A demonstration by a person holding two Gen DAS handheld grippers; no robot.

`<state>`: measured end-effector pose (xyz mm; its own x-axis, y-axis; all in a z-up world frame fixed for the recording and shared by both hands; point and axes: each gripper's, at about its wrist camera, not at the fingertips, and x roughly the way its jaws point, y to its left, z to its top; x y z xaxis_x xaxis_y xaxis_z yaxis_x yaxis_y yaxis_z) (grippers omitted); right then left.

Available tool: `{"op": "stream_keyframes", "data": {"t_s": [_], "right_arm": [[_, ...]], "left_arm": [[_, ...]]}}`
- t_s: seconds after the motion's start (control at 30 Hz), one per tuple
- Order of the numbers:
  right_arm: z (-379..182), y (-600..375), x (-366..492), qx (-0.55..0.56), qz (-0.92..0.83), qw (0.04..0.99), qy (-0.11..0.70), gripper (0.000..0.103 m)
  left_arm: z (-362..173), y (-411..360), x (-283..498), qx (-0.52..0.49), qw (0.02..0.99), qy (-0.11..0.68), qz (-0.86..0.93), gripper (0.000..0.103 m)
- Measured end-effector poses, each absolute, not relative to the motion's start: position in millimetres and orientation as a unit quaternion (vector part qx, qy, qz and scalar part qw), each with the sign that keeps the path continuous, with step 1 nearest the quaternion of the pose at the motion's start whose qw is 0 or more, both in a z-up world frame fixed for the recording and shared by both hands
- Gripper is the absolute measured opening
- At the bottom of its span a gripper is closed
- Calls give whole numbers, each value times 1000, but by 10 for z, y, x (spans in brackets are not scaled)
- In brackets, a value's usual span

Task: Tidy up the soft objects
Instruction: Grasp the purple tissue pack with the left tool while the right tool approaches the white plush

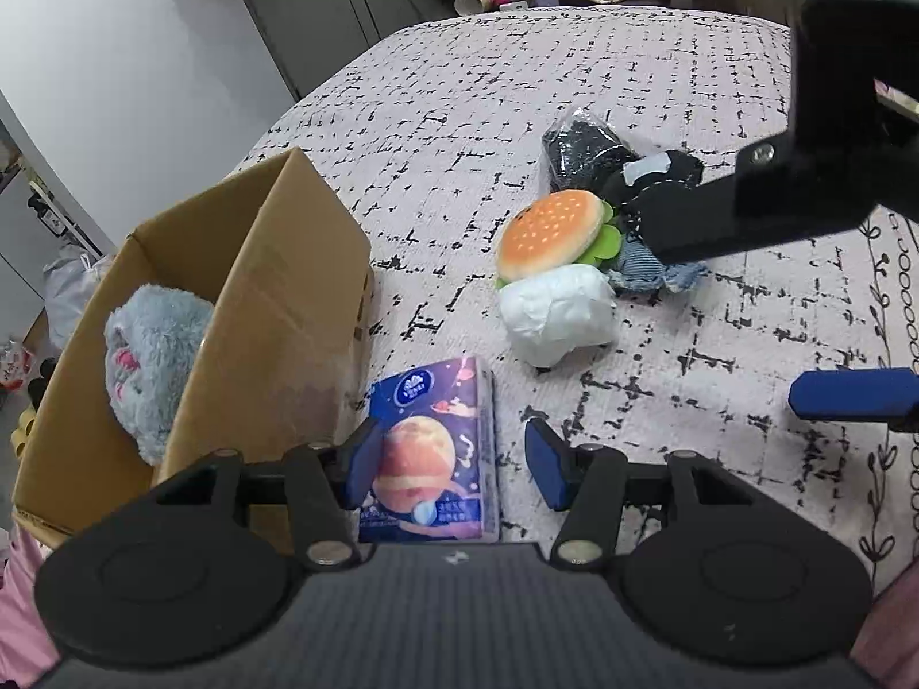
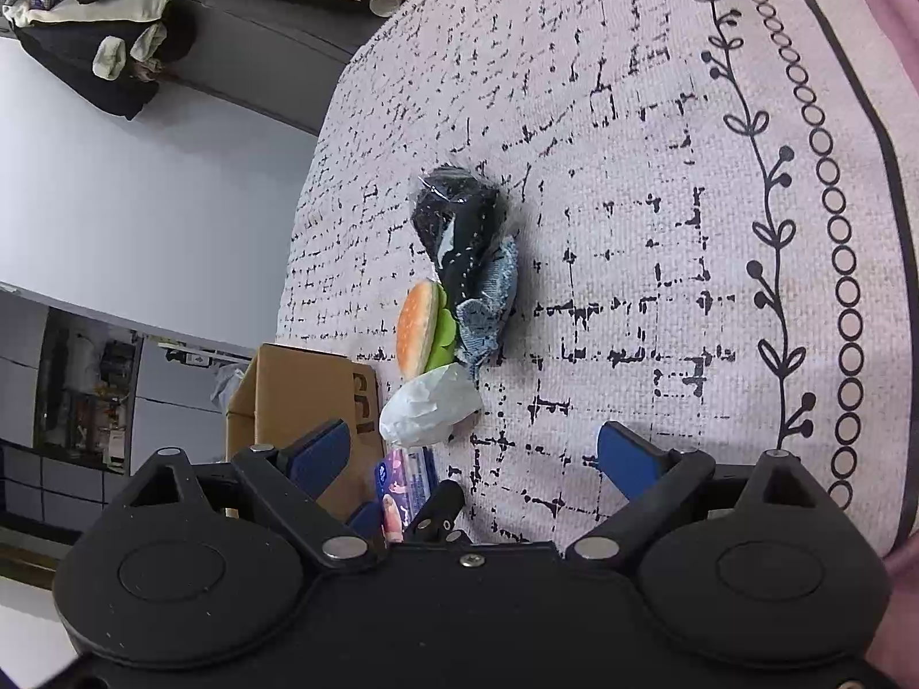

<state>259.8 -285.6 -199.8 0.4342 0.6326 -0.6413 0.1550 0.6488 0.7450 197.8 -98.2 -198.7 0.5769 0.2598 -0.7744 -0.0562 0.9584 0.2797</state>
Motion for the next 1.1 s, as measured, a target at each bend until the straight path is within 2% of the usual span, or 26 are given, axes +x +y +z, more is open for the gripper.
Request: {"op": "stream_keyframes", "data": {"t_s": [0.13,0.17,0.2,0.4,0.7,0.97,1.0,1.1], "right_arm": [[-2066,-2830,2654,388,163,748,513,92],[-2075,-2825,2662,390,168,747,511,91],[-2080,-2816,2670,391,173,747,509,91],[-2137,-2717,2728,391,198,741,508,77],[-2144,-2583,2806,385,201,751,497,76],[-2135,-2415,2904,368,197,765,490,73],[-2132,-2394,2906,363,196,768,489,73],[-2130,-2332,2902,339,188,780,492,60]], "left_arm": [[-1996,-944,2016,97,881,454,90,49],[-1991,-924,2031,93,881,453,94,39],[-1986,-893,2046,89,882,453,98,37],[-1902,-807,2048,61,888,445,95,26],[-1726,-653,2033,-12,898,433,75,20],[-1559,-509,2006,-64,906,414,59,19],[-1528,-480,2000,-72,907,410,57,19],[-1442,-410,1995,-90,910,400,53,19]]}}
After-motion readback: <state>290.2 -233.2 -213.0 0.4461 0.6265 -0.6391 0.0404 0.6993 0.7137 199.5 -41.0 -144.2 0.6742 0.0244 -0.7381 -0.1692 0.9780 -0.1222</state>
